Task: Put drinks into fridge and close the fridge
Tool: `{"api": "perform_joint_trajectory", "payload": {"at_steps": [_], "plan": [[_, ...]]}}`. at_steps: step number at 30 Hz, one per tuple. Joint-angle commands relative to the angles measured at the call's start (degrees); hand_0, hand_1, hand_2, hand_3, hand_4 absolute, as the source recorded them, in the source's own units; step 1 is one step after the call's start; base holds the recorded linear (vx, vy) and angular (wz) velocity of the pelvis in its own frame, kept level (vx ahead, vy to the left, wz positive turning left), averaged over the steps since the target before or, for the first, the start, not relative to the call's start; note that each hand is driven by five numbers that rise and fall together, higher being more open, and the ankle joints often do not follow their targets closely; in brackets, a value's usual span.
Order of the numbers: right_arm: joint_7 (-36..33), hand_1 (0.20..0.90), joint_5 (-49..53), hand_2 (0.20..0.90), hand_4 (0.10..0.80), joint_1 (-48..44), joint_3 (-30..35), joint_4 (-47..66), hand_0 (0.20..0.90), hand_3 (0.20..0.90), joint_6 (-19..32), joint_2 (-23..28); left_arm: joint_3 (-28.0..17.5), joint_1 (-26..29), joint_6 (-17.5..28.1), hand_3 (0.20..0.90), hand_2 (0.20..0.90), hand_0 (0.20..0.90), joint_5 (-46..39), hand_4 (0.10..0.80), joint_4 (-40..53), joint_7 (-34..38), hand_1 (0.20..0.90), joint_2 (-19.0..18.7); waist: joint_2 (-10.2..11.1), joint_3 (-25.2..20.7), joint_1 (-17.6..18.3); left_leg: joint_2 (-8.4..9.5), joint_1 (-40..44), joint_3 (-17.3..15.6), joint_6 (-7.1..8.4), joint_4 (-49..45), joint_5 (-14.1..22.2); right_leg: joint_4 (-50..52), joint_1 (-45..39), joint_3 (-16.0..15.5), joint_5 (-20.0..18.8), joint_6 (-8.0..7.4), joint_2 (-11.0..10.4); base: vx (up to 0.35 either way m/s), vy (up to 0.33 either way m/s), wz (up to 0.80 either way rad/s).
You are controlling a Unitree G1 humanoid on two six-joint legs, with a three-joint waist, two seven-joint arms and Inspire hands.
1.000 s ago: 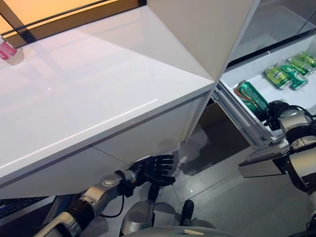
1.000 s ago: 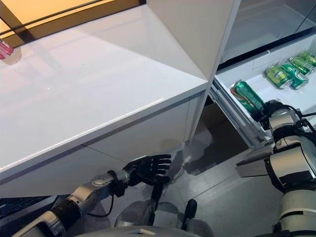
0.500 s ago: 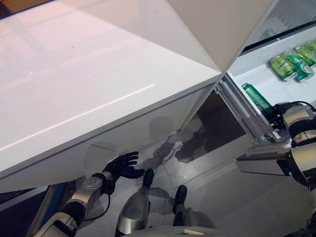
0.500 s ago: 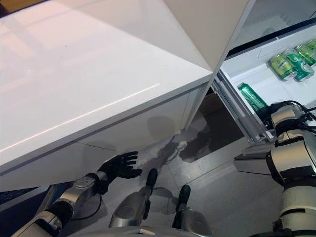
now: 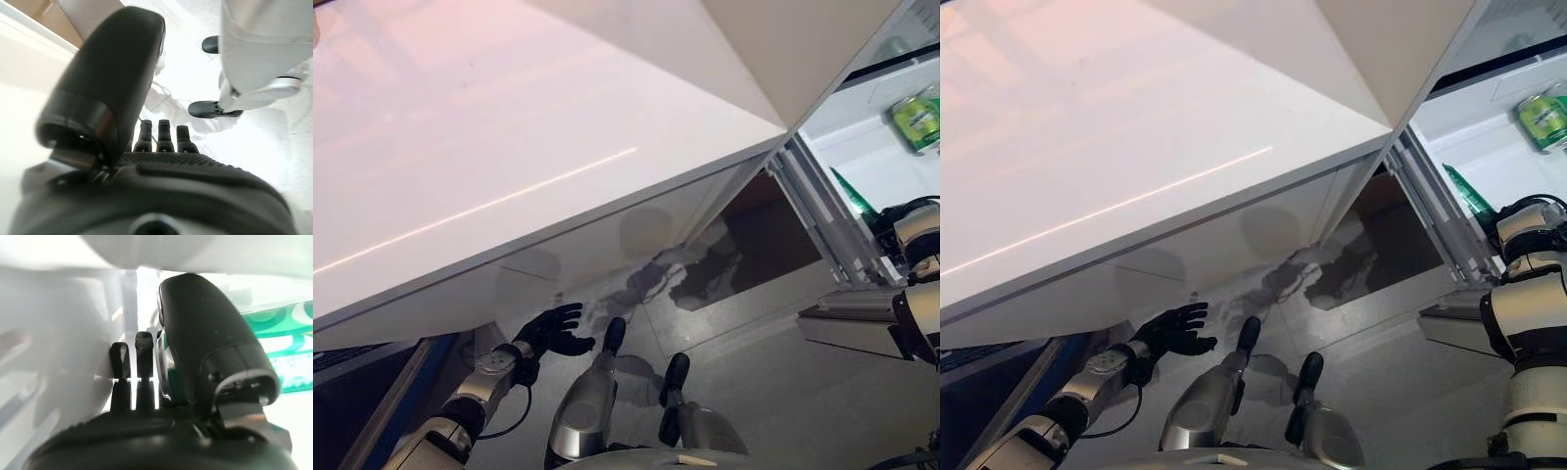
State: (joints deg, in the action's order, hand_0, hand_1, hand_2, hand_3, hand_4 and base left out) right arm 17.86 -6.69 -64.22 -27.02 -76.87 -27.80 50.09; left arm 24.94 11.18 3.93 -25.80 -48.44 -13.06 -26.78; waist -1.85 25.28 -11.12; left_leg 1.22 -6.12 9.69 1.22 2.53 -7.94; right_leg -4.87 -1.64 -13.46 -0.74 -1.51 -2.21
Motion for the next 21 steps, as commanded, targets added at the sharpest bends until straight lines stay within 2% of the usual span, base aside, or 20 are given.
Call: {"api": "perform_joint_trajectory", "payload": {"at_steps": [1,7,10,12,13,16,19,21], "plan": [[-1.70,0.900,3.88,0.900,0.800,-4.69,-5.22,2.52,0.900,0.900,2.10,-0.93,-0.37,-1.44,3.78,0.900,0.900,0.900,0.20,0.800,0.39,-0.43,0.900,0.35,-0.91,-0.34,-1.67,2.97,-4.23,-1.02,-2.80,-6.51,5.27,11.41,8.33,1.01,1.09,1.22,-2.12,-0.070,0.015,0.00],[-5.14,0.900,8.77,0.900,0.800,-5.14,-4.25,3.63,0.900,0.900,5.15,-2.15,-0.97,-1.46,3.75,0.900,0.900,0.900,-0.11,0.800,-0.63,0.70,0.900,0.95,-1.38,-0.27,-0.85,2.68,-4.02,-1.95,-2.68,-5.91,5.22,11.04,8.66,1.72,0.86,1.24,-1.91,-0.043,0.019,-0.03],[-9.64,0.900,17.28,0.900,0.800,-5.09,-2.43,7.12,0.900,0.900,9.74,-2.76,-1.53,-1.33,3.63,0.900,0.900,0.900,-0.49,0.800,-1.18,1.03,0.900,1.34,-1.12,-0.58,0.15,2.30,-3.41,-2.95,-2.62,-5.47,5.40,11.03,8.70,2.53,0.76,1.23,-1.69,-0.024,0.044,-0.19],[-13.68,0.900,26.06,0.900,0.800,-3.29,1.68,14.52,0.900,0.900,13.96,-3.59,-2.26,-1.71,4.18,0.900,0.900,0.900,-0.92,0.800,-2.07,1.45,0.900,2.23,-0.60,-1.12,1.65,1.86,-2.34,-4.29,-2.54,-4.81,5.74,10.89,8.49,3.53,0.84,1.28,-1.34,-0.016,0.070,-0.19],[-13.74,0.900,26.43,0.900,0.800,-2.98,2.02,15.02,0.900,0.900,13.98,-3.64,-2.31,-1.77,4.22,0.900,0.900,0.900,-0.92,0.800,-2.09,1.51,0.900,2.25,-0.53,-1.17,1.68,1.83,-2.22,-4.39,-2.53,-4.73,5.77,10.86,8.44,3.63,0.85,1.29,-1.32,-0.008,0.050,-0.18],[-18.88,0.900,29.98,0.900,0.800,0.82,6.04,24.61,0.900,0.900,19.55,-2.98,-3.14,-3.39,4.02,0.900,0.900,0.900,0.33,0.800,-1.52,2.08,0.900,2.88,0.38,-2.19,3.32,1.44,-0.94,-5.91,-2.48,-4.37,6.35,10.75,7.98,4.74,0.87,1.13,-1.03,0.005,0.054,-0.24],[-24.31,0.900,32.84,0.900,0.800,3.87,9.52,36.03,0.900,0.900,23.51,0.08,-3.76,-5.02,3.35,0.900,0.900,0.900,1.67,0.800,-1.57,2.66,0.900,2.86,1.91,-4.19,5.44,1.08,0.98,-7.69,-2.62,-3.83,7.13,10.48,7.01,6.23,0.76,0.83,-0.66,0.011,0.036,-0.31],[-25.36,0.900,33.65,0.900,0.800,5.11,11.45,39.57,0.900,0.900,24.34,1.34,-3.96,-5.39,3.00,0.900,0.900,0.900,2.56,0.800,-2.48,2.69,0.900,2.97,2.60,-5.42,6.31,0.92,1.93,-8.40,-2.70,-3.58,7.45,10.34,6.40,6.90,0.77,0.63,-0.54,0.046,0.024,-0.29]]}}
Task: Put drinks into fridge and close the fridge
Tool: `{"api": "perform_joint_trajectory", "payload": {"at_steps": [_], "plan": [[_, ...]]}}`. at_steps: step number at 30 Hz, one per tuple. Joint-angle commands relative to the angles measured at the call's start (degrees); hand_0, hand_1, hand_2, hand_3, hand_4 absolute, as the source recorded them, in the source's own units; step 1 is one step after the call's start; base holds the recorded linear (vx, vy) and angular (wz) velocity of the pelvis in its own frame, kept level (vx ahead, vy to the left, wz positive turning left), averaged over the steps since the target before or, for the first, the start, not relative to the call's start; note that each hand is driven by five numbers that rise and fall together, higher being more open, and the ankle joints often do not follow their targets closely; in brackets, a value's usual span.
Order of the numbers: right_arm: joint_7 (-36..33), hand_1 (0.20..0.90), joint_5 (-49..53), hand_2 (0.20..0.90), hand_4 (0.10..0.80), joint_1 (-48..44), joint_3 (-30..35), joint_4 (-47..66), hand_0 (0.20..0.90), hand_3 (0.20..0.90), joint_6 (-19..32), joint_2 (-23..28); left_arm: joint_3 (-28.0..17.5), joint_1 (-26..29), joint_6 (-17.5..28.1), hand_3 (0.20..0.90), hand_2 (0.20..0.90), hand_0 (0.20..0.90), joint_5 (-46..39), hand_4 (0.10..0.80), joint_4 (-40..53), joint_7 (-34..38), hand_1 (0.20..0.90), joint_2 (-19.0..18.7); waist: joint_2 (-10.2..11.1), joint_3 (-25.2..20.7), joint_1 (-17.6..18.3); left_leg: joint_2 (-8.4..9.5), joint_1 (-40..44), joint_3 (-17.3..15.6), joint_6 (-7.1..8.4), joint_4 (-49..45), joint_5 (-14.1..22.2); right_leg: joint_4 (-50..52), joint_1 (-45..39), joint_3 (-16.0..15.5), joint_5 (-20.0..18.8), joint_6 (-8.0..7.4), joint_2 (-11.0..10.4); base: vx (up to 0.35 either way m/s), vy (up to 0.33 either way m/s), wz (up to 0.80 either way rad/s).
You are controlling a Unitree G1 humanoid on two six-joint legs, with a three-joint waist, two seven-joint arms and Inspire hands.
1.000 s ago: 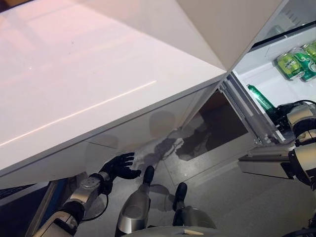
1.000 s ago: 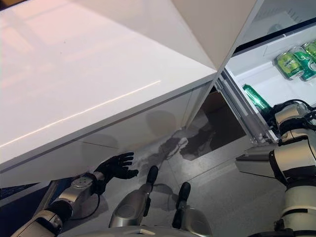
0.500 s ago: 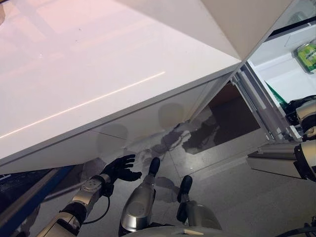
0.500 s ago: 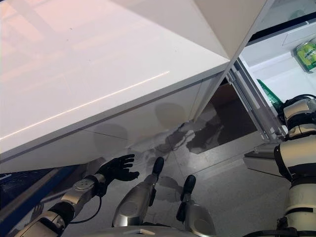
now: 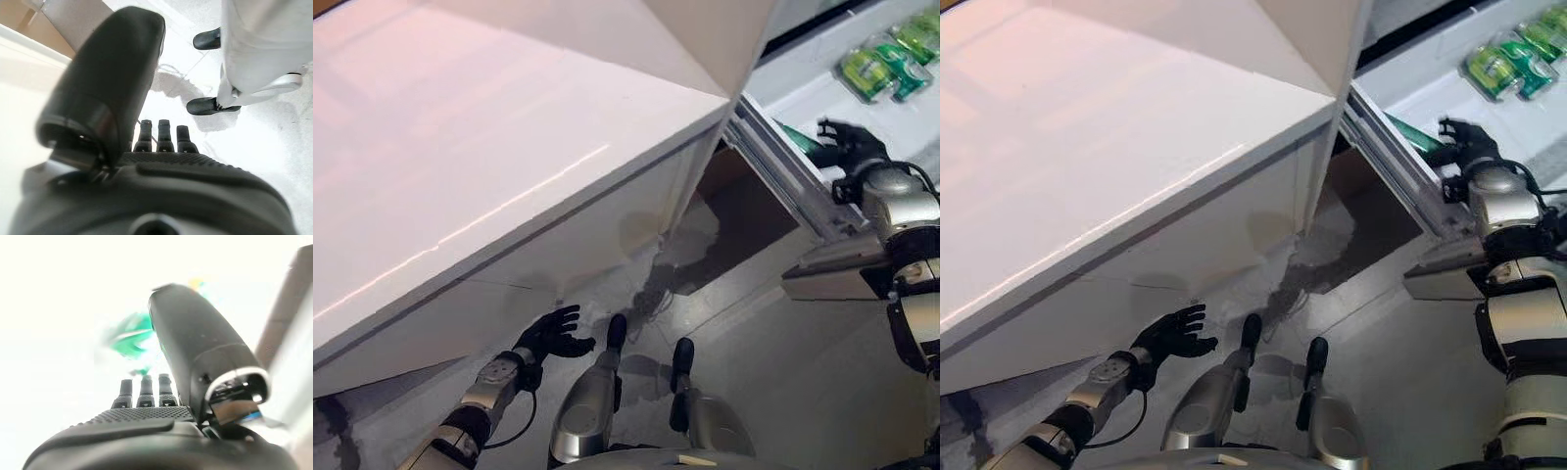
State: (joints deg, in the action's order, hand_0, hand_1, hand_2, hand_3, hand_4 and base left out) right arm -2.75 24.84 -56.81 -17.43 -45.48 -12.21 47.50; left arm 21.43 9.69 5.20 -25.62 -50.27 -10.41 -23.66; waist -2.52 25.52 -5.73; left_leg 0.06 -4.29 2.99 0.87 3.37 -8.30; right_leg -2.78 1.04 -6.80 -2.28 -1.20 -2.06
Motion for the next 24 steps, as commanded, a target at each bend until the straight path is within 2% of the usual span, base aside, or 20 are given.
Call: {"api": "perform_joint_trajectory", "payload": {"at_steps": [1,6,7,10,13,19,24], "plan": [[-5.86,0.900,2.85,0.900,0.800,-1.50,3.01,10.38,0.900,0.900,10.08,4.77,-0.55,-4.06,1.62,0.900,0.900,0.900,3.11,0.800,-1.46,-0.06,0.900,-0.02,3.72,-6.50,1.55,2.00,0.76,-2.12,-2.41,-4.12,7.92,8.04,3.28,0.76,2.25,0.22,-0.56,0.047,0.015,-0.26],[-8.58,0.900,9.74,0.900,0.800,1.88,8.36,17.69,0.900,0.900,14.51,6.96,-0.74,-4.64,1.78,0.900,0.900,0.900,5.14,0.800,-4.85,-0.73,0.900,0.50,5.02,-10.24,3.68,1.74,3.23,-3.73,-2.58,-3.04,8.48,7.07,1.66,2.71,2.16,-0.18,-0.06,0.052,0.011,-0.21],[-10.89,0.900,12.51,0.900,0.800,3.69,11.41,19.54,0.900,0.900,18.06,6.72,-0.75,-4.59,1.90,0.900,0.900,0.900,5.84,0.800,-6.05,-1.05,0.900,0.95,5.21,-11.50,4.49,1.69,3.94,-4.42,-2.64,-3.13,8.94,6.83,1.09,3.29,2.17,-0.32,0.01,0.063,0.013,-0.28],[-14.35,0.900,13.11,0.900,0.800,7.56,16.03,21.42,0.900,0.900,21.20,5.39,-0.34,-4.41,1.82,0.900,0.900,0.900,6.28,0.800,-7.47,-1.18,0.900,1.77,5.43,-13.25,5.18,1.76,4.96,-5.18,-2.81,-3.38,9.75,6.39,0.14,3.99,2.20,-0.52,0.08,0.075,0.008,-0.28],[-20.28,0.900,14.39,0.900,0.800,13.02,21.93,20.94,0.900,0.900,26.87,2.31,0.30,-4.37,1.25,0.900,0.900,0.900,6.56,0.800,-8.13,-1.31,0.900,3.10,5.39,-14.96,5.82,2.00,6.22,-5.98,-3.17,-4.58,11.12,6.05,-1.34,4.84,2.32,-0.65,-0.09,0.079,-0.001,-0.23],[-28.00,0.900,14.70,0.900,0.800,19.94,27.36,17.26,0.900,0.900,32.29,-3.54,1.08,-5.03,0.38,0.900,0.900,0.900,6.86,0.800,-8.67,-1.61,0.900,4.45,5.06,-15.38,5.58,2.49,6.43,-6.22,-3.74,-9.57,13.71,8.17,-2.65,5.29,3.49,-0.31,-0.87,0.082,-0.012,-0.20],[-32.34,0.900,14.59,0.900,0.800,22.36,28.84,15.40,0.900,0.900,35.47,-7.77,2.02,-5.47,-0.07,0.900,0.900,0.900,7.69,0.800,-8.08,-0.99,0.900,5.64,4.51,-12.91,4.74,3.09,3.61,-5.70,-4.61,-18.58,17.44,13.80,-1.54,4.39,5.83,0.58,-2.40,0.044,-0.001,-0.04]]}}
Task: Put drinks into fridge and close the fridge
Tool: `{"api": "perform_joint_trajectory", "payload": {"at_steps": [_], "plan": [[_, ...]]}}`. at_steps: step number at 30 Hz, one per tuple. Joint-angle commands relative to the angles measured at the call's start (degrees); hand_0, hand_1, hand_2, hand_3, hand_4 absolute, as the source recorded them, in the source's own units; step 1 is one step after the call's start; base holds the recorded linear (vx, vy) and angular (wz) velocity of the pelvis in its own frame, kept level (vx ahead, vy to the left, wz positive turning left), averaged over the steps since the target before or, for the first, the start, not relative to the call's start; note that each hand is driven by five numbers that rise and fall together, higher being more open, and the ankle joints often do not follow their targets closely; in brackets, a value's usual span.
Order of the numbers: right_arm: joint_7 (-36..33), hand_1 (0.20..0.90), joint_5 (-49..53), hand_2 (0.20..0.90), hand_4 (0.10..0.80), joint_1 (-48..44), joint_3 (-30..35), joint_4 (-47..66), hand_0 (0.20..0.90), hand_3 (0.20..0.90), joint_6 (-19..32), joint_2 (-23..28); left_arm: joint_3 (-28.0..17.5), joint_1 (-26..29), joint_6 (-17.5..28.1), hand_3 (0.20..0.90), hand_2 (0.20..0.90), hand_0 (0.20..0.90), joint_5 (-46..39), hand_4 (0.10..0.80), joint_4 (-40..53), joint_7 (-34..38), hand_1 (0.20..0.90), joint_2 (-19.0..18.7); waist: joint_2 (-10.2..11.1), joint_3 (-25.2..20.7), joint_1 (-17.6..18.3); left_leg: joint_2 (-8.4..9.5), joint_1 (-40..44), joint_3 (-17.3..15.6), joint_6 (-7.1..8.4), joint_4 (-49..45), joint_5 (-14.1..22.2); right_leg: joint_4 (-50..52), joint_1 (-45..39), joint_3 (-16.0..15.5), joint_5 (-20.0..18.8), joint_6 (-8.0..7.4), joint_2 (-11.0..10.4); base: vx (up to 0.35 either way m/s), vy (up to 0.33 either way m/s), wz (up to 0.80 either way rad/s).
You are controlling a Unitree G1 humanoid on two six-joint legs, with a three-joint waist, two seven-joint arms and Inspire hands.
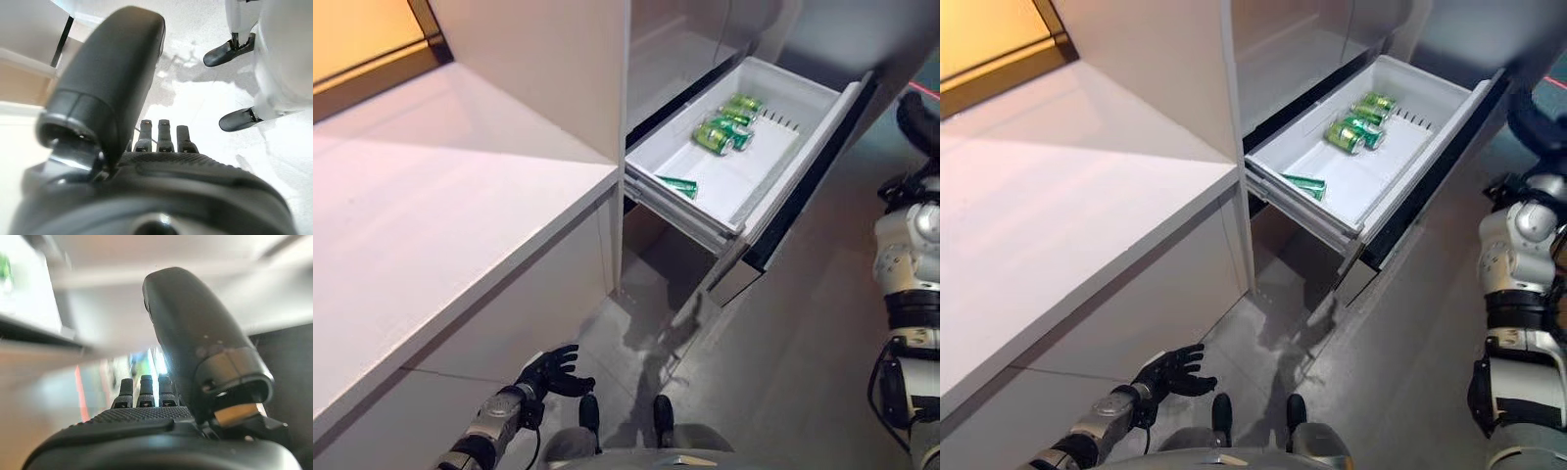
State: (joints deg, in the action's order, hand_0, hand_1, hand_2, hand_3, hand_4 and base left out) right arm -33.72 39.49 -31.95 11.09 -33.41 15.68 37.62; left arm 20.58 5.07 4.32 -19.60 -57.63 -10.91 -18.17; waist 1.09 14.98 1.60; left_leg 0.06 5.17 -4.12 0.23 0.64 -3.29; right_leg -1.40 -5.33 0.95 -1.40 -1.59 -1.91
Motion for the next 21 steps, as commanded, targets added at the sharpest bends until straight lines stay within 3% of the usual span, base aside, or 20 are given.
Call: {"api": "perform_joint_trajectory", "payload": {"at_steps": [1,8,13,21], "plan": [[-1.34,0.900,1.04,0.900,0.800,-2.63,0.33,2.87,0.900,0.900,7.73,1.42,3.00,-0.47,0.58,0.900,0.900,0.900,1.33,0.800,-0.50,-0.15,0.900,0.31,0.74,-1.54,-2.72,3.20,-6.85,1.29,-4.27,-18.01,13.45,14.12,5.57,-3.70,5.51,1.23,-3.03,-0.057,0.040,0.07],[4.94,0.900,7.16,0.900,0.800,-5.50,-1.18,-2.42,0.900,0.900,9.10,-0.31,2.46,0.64,0.61,0.900,0.900,0.900,-2.57,0.800,0.28,2.58,0.900,1.05,-0.51,4.34,-3.67,5.24,-15.71,2.16,-6.71,-31.89,18.95,28.35,13.54,-4.35,9.63,2.89,-5.15,-0.070,0.092,0.17],[8.61,0.900,10.68,0.900,0.800,-8.93,-2.92,-4.74,0.900,0.900,8.78,0.67,1.56,1.56,0.98,0.900,0.900,0.900,-5.14,0.800,1.55,4.73,0.900,1.06,-1.24,7.79,-4.30,6.71,-23.27,2.39,-7.81,-40.44,21.67,38.65,22.10,-3.94,12.74,3.83,-5.53,-0.133,0.108,0.15],[17.65,0.900,12.55,0.900,0.800,-13.52,-7.33,-4.28,0.900,0.900,4.82,2.74,0.01,0.46,2.00,0.900,0.900,0.900,-6.39,0.800,2.76,5.24,0.900,0.95,-2.45,9.68,-5.12,7.64,-29.20,2.28,-8.21,-45.57,22.44,45.24,29.42,-3.23,14.26,4.93,-4.87,-0.053,0.111,-0.01]]}}
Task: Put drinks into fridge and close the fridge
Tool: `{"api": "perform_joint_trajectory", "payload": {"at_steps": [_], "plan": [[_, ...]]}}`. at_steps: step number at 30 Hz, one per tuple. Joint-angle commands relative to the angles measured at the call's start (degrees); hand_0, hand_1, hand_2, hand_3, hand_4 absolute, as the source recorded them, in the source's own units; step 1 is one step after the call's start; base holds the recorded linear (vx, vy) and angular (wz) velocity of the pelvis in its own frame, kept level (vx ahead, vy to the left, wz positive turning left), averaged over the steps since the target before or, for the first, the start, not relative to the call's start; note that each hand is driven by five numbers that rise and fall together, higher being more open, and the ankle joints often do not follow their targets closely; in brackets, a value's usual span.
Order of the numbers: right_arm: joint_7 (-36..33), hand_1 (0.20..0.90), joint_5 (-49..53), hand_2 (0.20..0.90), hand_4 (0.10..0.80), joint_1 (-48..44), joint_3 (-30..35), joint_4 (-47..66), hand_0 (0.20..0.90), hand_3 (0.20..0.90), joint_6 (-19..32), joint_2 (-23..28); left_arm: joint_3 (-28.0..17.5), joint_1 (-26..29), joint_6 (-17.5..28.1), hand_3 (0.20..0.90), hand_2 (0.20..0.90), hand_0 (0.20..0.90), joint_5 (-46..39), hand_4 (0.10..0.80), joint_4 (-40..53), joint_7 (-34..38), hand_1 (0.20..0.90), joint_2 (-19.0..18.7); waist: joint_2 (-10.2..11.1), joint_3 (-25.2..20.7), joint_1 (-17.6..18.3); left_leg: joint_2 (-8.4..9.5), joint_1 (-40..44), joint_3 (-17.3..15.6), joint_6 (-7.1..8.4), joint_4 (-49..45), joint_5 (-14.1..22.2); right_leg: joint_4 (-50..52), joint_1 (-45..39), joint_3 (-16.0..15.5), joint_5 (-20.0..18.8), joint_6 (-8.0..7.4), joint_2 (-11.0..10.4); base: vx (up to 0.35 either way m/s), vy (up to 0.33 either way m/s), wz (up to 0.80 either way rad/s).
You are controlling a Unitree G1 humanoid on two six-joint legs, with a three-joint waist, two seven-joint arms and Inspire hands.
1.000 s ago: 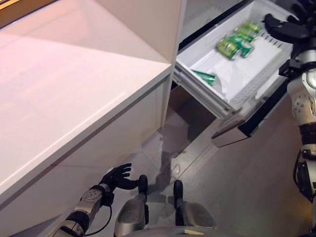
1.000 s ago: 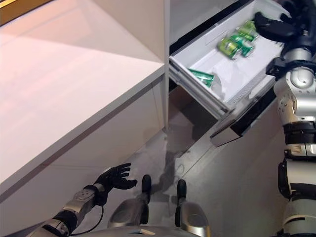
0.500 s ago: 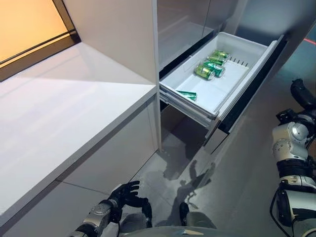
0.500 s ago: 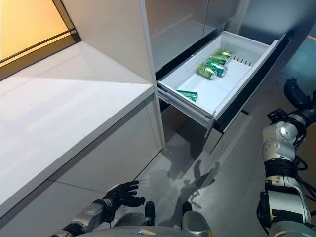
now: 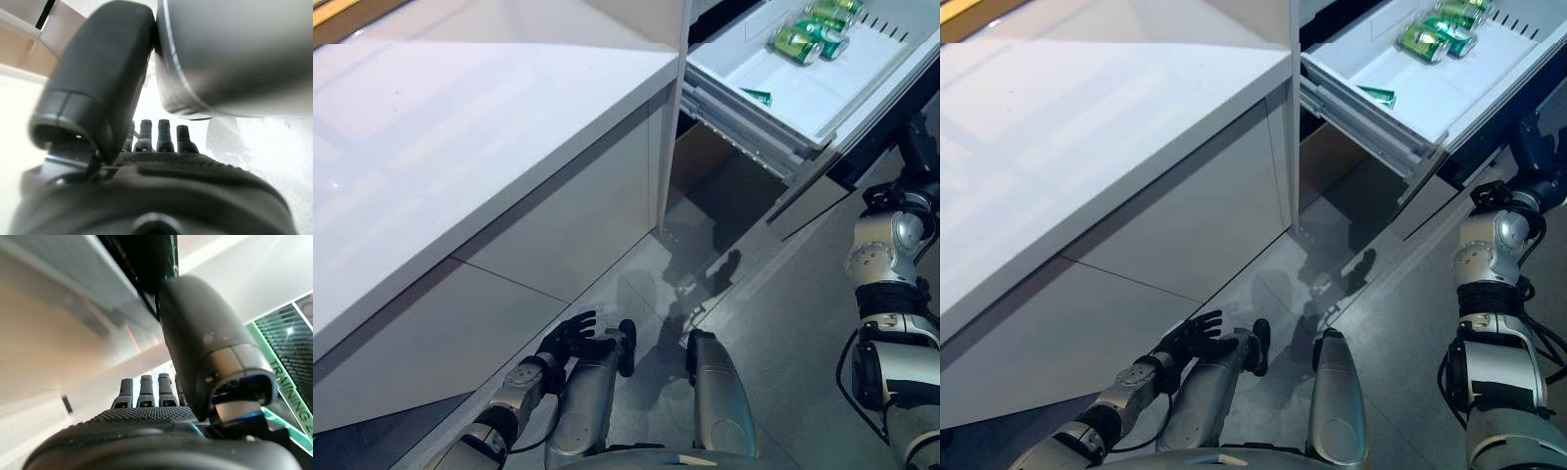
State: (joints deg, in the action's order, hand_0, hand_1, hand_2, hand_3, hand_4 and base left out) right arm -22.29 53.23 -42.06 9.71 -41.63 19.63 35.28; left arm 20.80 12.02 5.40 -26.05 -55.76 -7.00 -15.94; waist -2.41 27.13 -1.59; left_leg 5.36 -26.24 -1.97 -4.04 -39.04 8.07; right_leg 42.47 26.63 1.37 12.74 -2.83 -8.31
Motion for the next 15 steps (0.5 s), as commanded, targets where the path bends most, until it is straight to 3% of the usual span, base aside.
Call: {"api": "perform_joint_trajectory", "payload": {"at_steps": [1,11,15], "plan": [[7.33,0.900,-0.89,0.900,0.800,-3.69,-6.32,4.17,0.900,0.900,0.37,5.11,-0.30,-6.65,0.94,0.900,0.900,0.900,0.06,0.800,1.04,1.35,0.900,-1.18,1.01,-2.49,-1.96,2.41,2.05,0.12,-3.96,-5.96,11.04,1.48,-2.31,-3.60,0.09,6.21,1.58,0.013,0.108,-0.01],[20.43,0.900,-4.67,0.900,0.800,-14.12,-16.59,5.19,0.900,0.900,-5.80,6.58,0.40,-8.10,1.73,0.900,0.900,0.900,-0.32,0.800,2.39,0.33,0.900,-1.23,0.64,-3.13,-4.11,3.31,3.51,0.88,-3.39,-1.04,8.25,-1.56,-3.14,-4.09,-1.73,5.39,1.26,0.046,0.066,-0.06],[22.64,0.900,-4.59,0.900,0.800,-21.18,-21.96,1.45,0.900,0.900,-8.29,7.04,1.21,-8.05,1.33,0.900,0.900,0.900,-0.72,0.800,2.82,-0.43,0.900,-2.42,0.61,-3.54,-5.89,3.29,4.94,2.33,-2.85,1.44,6.95,-3.38,-4.79,-4.95,-2.42,4.81,0.50,0.062,0.007,-0.09]]}}
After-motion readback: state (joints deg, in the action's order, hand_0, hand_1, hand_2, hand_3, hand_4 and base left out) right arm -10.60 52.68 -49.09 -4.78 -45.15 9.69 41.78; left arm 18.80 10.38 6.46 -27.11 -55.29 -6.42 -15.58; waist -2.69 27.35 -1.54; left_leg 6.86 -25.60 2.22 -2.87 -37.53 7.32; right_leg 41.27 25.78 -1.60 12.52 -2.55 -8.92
